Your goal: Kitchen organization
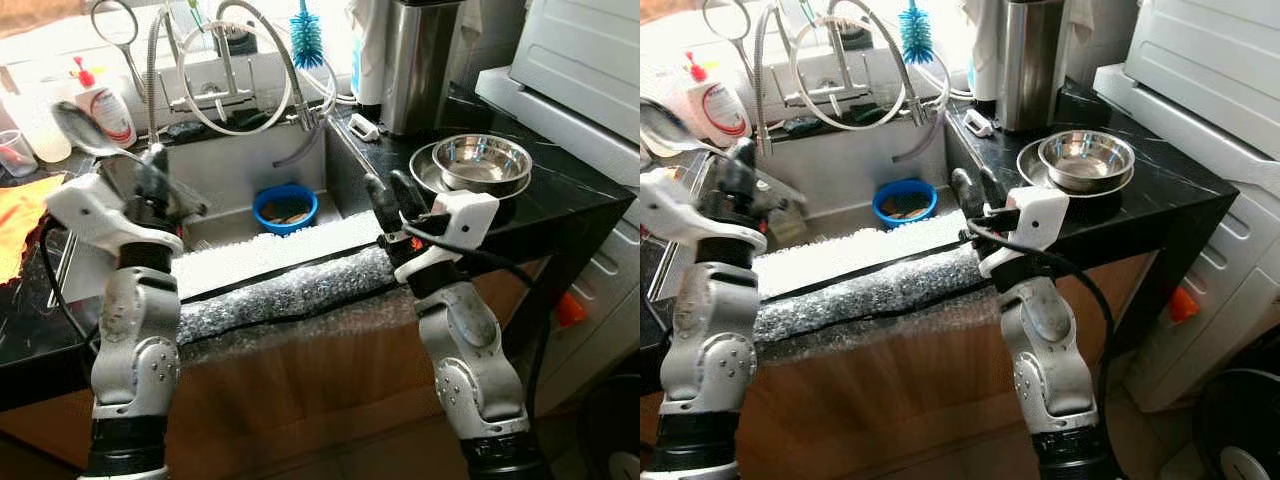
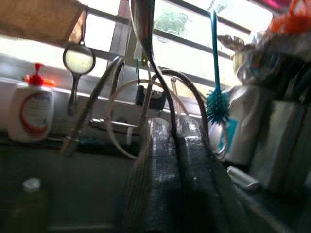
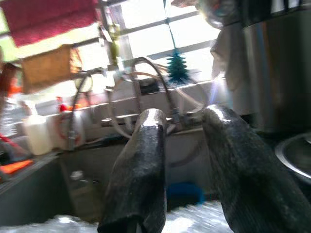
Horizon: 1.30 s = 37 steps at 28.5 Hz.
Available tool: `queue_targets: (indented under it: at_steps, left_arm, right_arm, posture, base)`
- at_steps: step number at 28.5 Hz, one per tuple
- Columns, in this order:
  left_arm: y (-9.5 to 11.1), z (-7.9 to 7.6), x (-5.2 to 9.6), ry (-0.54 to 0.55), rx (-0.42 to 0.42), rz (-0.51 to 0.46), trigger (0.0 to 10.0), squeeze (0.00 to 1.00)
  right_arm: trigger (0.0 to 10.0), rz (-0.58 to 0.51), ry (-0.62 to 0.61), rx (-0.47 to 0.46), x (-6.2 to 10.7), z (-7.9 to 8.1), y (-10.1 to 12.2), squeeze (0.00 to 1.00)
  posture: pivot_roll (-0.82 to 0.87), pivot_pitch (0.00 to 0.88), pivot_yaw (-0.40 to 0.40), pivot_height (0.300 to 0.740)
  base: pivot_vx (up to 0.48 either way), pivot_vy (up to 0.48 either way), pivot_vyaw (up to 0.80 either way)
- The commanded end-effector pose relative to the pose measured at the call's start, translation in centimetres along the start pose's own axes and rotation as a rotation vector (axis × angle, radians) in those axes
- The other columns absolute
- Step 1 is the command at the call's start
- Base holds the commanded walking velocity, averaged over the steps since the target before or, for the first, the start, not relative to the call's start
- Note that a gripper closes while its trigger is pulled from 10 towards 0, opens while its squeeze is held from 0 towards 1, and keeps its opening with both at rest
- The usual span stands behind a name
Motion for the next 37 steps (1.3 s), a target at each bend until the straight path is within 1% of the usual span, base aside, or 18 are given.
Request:
queue_targets:
  at_steps: [1,2,3,4,5,6,8,9,13,17,21,22,23,27,28,29,34,37]
  left_arm:
    - [-0.8,-0.1,-0.1,-0.015,-0.123,0.017,10.0,0.00]
    - [-1.4,-0.1,-0.1,-0.027,-0.173,0.028,10.0,0.00]
    - [-1.4,-0.1,-0.1,-0.027,-0.173,0.028,10.0,0.00]
    - [-1.9,0.0,-0.1,-0.028,-0.207,0.039,10.0,0.00]
    - [-1.9,0.0,-0.1,-0.028,-0.207,0.039,10.0,0.00]
    - [-2.9,0.3,-0.1,-0.031,-0.269,0.062,10.0,0.00]
    - [-3.6,0.5,-0.2,-0.033,-0.308,0.079,10.0,0.00]
    - [-3.6,0.5,-0.2,-0.033,-0.308,0.079,10.0,0.00]
    - [-5.0,0.7,-0.5,-0.031,-0.328,0.109,10.0,0.00]
    - [-5.9,0.7,-0.8,-0.031,-0.347,0.127,10.0,0.00]
    - [-6.9,1.2,-1.0,-0.029,-0.402,0.155,10.0,0.00]
    - [-7.0,1.5,-1.1,-0.011,-0.399,0.161,10.0,0.00]
    - [-7.2,2.3,-1.5,0.032,-0.386,0.175,10.0,0.00]
    - [-7.5,3.1,-1.7,0.070,-0.373,0.190,10.0,0.00]
    - [-7.8,3.7,-1.8,0.097,-0.362,0.208,10.0,0.00]
    - [-7.8,3.7,-1.8,0.097,-0.362,0.208,10.0,0.00]
    - [-8.9,4.5,-1.4,0.132,-0.347,0.255,10.0,0.00]
    - [-9.5,5.2,-1.0,0.171,-0.314,0.283,10.0,0.00]
  right_arm:
    - [10.0,-0.006,-0.033,0.052,0.3,-0.3,-0.2,0.00]
    - [10.0,-0.007,-0.040,0.066,0.5,-0.4,-0.3,0.00]
    - [10.0,-0.007,-0.040,0.066,0.5,-0.4,-0.3,0.00]
    - [10.0,-0.008,-0.042,0.077,0.7,-0.5,-0.4,0.00]
    - [10.0,-0.008,-0.042,0.077,0.7,-0.5,-0.4,0.00]
    - [10.0,0.001,-0.021,0.119,1.2,-0.2,-0.7,0.00]
    - [10.0,0.011,-0.001,0.142,1.7,0.1,-1.1,0.00]
    - [10.0,0.011,-0.001,0.142,1.7,0.1,-1.1,0.00]
    - [10.0,0.037,-0.011,0.162,2.6,0.1,-2.2,0.00]
    - [10.0,0.030,-0.027,0.150,2.4,0.1,-2.2,0.00]
    - [10.0,0.029,-0.021,0.151,2.4,0.3,-2.4,0.00]
    - [10.0,0.031,-0.012,0.148,2.4,0.5,-2.4,0.00]
    - [10.0,0.032,0.004,0.161,2.4,0.7,-2.4,0.00]
    - [10.0,0.032,-0.001,0.157,2.4,0.7,-2.5,0.00]
    - [10.0,0.035,0.000,0.155,2.5,0.8,-2.6,0.00]
    - [10.0,0.035,0.000,0.155,2.5,0.8,-2.6,0.00]
    - [10.0,0.040,0.003,0.142,2.5,1.1,-2.9,0.00]
    - [10.0,0.046,0.007,0.134,2.4,1.2,-3.0,0.00]
  posture:
    - [-0.18,0.000,0.100,0.740]
    - [-0.18,0.000,0.101,0.740]
    - [-0.18,0.000,0.101,0.740]
    - [-0.18,0.000,0.102,0.740]
    - [-0.18,0.000,0.102,0.740]
    - [-0.19,0.000,0.109,0.740]
    - [-0.19,0.000,0.109,0.740]
    - [-0.19,0.000,0.109,0.740]
    - [-0.19,0.000,0.112,0.740]
    - [-0.19,0.000,0.119,0.740]
    - [-0.20,0.000,0.121,0.740]
    - [-0.20,0.000,0.123,0.740]
    - [-0.20,0.000,0.124,0.740]
    - [-0.21,0.000,0.126,0.740]
    - [-0.21,0.000,0.128,0.740]
    - [-0.21,0.000,0.128,0.740]
    - [-0.21,0.000,0.128,0.740]
    - [-0.21,0.000,0.124,0.740]
  base:
    - [0.000,0.000,0.00]
    - [0.000,0.000,0.00]
    - [0.000,0.000,0.00]
    - [0.000,0.000,0.00]
    - [0.000,0.000,0.00]
    - [0.000,0.000,0.00]
    - [0.000,0.000,0.00]
    - [0.000,0.000,0.00]
    - [0.000,0.000,0.00]
    - [0.000,0.000,0.00]
    - [0.000,0.000,0.00]
    - [0.000,0.000,0.00]
    - [0.000,0.000,0.00]
    - [0.000,0.000,0.00]
    - [0.000,0.000,0.00]
    - [0.000,0.000,0.00]
    - [0.000,0.000,0.00]
    - [0.000,0.000,0.00]
Point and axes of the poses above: a point about 5 cm out from each wrist's last joint towards the gripper, its own x axis pointing back from the gripper into the wrist, its own y axis along the axis of the wrist's last joint, z = x × y, the point moved 5 cm from there along -x, pointing out of the wrist towards the gripper, and after that the axes turned 1 degree about -x, right-handed, at the moved point
